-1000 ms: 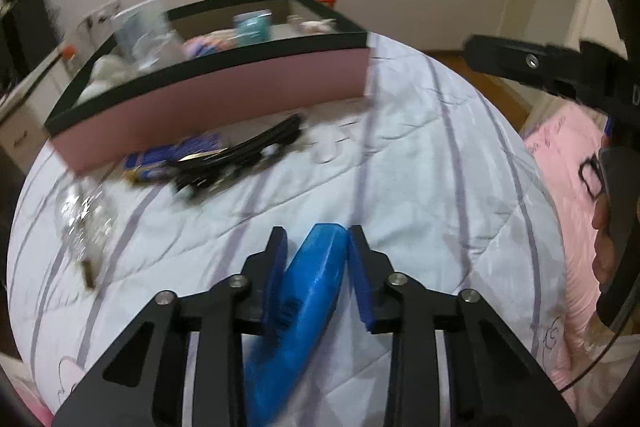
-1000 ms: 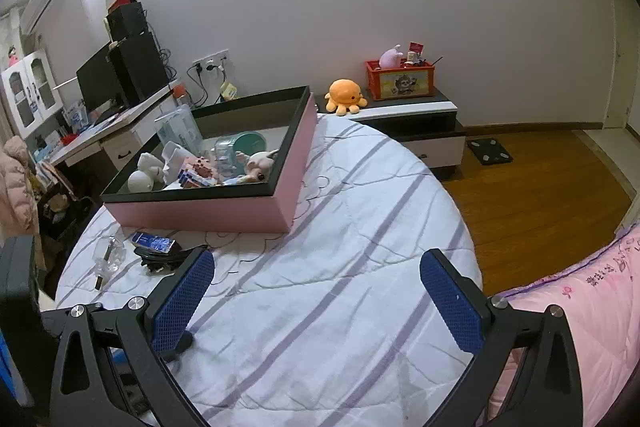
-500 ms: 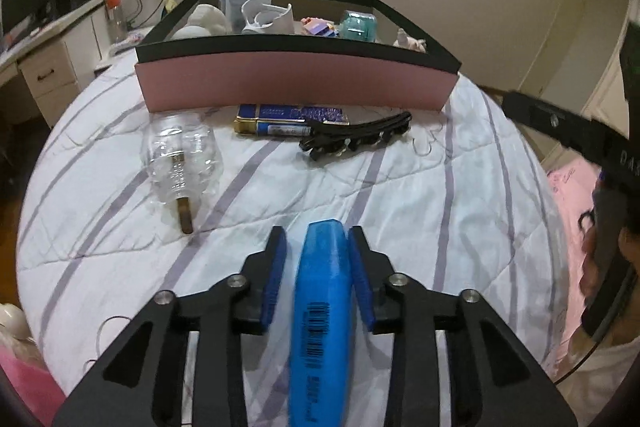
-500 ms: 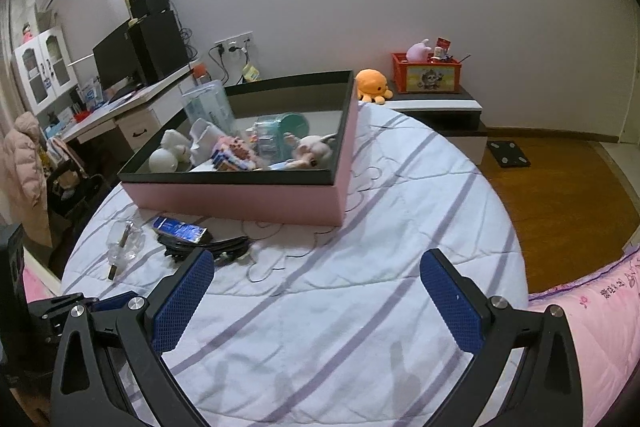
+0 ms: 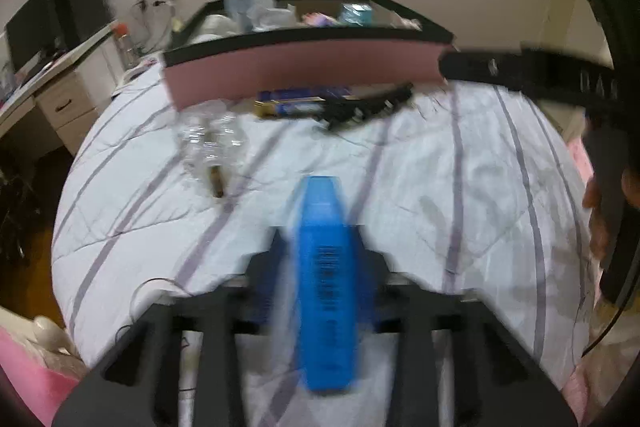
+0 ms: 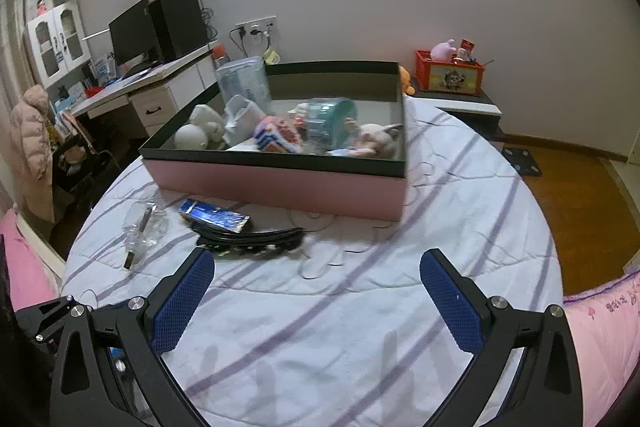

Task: Organize rigid objects
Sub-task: 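Close the left tool on the blue highlighter and lift it, then grasp the clear plastic bottle with the right tool while the left tool carries the highlighter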

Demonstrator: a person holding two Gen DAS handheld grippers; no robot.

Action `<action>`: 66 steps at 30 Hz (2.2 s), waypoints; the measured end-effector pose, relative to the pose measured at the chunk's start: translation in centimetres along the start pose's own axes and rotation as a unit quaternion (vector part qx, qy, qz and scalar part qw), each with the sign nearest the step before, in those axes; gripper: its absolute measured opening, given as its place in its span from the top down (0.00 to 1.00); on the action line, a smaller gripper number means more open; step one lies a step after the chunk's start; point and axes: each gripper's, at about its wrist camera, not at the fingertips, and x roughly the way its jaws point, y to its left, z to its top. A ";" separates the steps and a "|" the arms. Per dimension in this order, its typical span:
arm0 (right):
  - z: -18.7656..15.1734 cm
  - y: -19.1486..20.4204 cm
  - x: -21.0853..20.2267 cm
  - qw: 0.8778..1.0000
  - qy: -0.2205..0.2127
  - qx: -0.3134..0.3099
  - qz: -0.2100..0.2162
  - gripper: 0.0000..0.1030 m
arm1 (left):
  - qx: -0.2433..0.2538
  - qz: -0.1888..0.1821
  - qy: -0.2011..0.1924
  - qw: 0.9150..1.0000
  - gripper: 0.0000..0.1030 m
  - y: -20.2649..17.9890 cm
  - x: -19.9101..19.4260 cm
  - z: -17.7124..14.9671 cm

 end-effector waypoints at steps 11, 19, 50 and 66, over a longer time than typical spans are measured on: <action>-0.3 4.7 1.4 0.999 0.011 -0.032 0.014 0.00 | -0.070 0.019 -0.029 0.997 0.74 5.8 -0.7 0.9; -0.6 8.8 3.1 0.998 0.030 -0.060 0.020 0.00 | -0.084 0.020 -0.022 0.996 0.74 8.0 -0.3 0.4; 0.7 14.7 9.6 0.994 0.082 -0.033 0.068 0.49 | -0.078 0.066 -0.012 0.995 0.73 13.3 1.3 2.3; 5.2 7.0 0.1 0.997 -0.033 -0.038 0.059 0.49 | -0.017 -0.005 -0.073 0.997 0.73 5.9 -1.2 9.9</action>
